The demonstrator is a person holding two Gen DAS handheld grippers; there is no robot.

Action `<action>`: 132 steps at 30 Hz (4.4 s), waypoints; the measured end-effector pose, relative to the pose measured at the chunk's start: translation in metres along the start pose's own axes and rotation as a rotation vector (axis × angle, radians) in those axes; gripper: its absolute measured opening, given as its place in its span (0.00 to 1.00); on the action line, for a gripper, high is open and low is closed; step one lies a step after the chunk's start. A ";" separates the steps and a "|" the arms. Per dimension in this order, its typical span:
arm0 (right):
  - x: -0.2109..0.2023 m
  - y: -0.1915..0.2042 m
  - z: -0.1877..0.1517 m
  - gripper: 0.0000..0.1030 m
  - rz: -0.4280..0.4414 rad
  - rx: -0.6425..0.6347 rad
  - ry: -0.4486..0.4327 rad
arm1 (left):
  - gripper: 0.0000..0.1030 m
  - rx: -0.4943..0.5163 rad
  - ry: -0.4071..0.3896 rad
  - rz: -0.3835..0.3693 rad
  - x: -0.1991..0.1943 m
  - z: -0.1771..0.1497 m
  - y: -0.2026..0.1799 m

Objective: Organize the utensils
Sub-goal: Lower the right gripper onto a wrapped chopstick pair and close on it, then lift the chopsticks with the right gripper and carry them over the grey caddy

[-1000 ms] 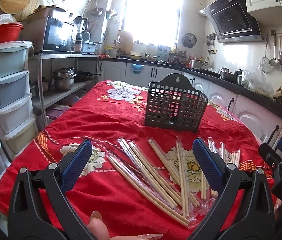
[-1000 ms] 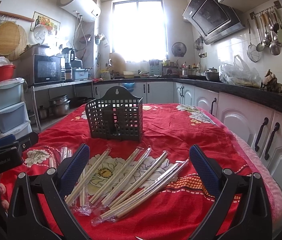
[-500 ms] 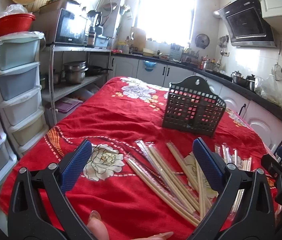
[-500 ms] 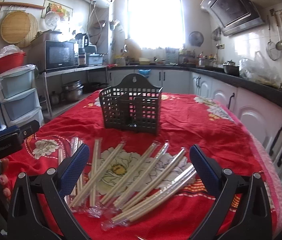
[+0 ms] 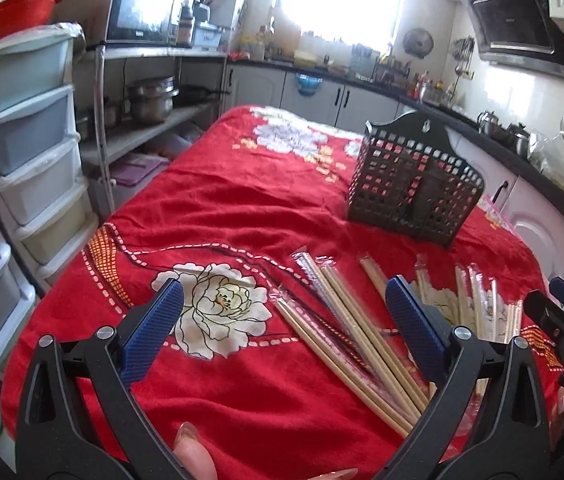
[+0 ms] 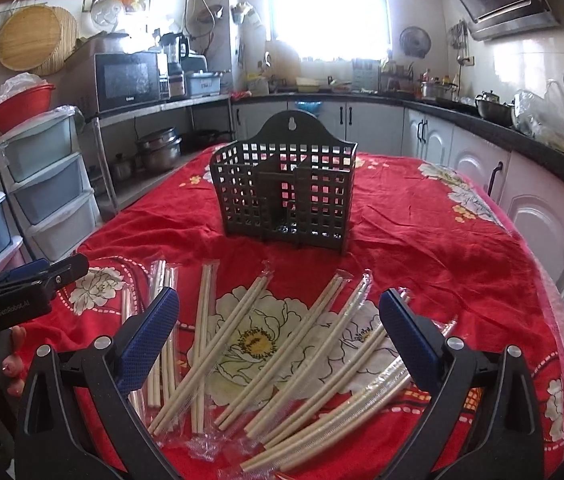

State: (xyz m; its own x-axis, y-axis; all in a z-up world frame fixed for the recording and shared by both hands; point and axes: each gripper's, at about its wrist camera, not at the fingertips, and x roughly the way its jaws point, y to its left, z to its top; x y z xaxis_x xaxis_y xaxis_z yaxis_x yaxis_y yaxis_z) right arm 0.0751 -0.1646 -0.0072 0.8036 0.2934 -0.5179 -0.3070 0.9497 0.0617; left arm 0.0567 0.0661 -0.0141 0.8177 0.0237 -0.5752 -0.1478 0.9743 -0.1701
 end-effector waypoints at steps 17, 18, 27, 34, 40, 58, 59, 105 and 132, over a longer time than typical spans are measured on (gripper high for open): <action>0.073 0.002 0.026 0.94 0.087 0.027 0.222 | 0.83 -0.050 0.204 -0.089 0.065 0.035 0.013; 0.078 0.002 0.027 0.94 0.087 0.025 0.234 | 0.82 -0.050 0.212 -0.092 0.067 0.035 0.013; 0.106 0.004 0.030 0.94 0.105 0.034 0.301 | 0.52 -0.108 0.307 -0.171 0.095 0.040 0.018; 0.132 0.001 0.030 0.78 0.142 0.074 0.384 | 0.37 -0.208 0.416 -0.228 0.122 0.038 0.026; 0.149 -0.002 0.028 0.69 0.165 0.108 0.441 | 0.27 -0.311 0.481 -0.274 0.141 0.034 0.034; 0.171 -0.012 0.035 0.21 0.179 0.180 0.482 | 0.10 -0.326 0.502 -0.260 0.164 0.042 0.035; 0.171 -0.013 0.034 0.17 0.192 0.187 0.481 | 0.10 -0.319 0.502 -0.258 0.163 0.043 0.035; -0.002 -0.065 0.138 0.05 0.324 0.189 -0.117 | 0.05 0.024 0.088 -0.408 0.029 0.167 -0.068; -0.018 -0.078 0.206 0.05 0.292 0.174 -0.308 | 0.05 0.077 -0.103 -0.456 -0.005 0.257 -0.109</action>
State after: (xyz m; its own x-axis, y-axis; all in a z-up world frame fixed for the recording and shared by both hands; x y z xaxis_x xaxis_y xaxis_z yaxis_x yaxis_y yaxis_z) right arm 0.1901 -0.2211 0.1732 0.8182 0.5457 -0.1808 -0.4745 0.8186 0.3236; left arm 0.2118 0.0170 0.2131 0.8412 -0.3923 -0.3721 0.2779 0.9040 -0.3248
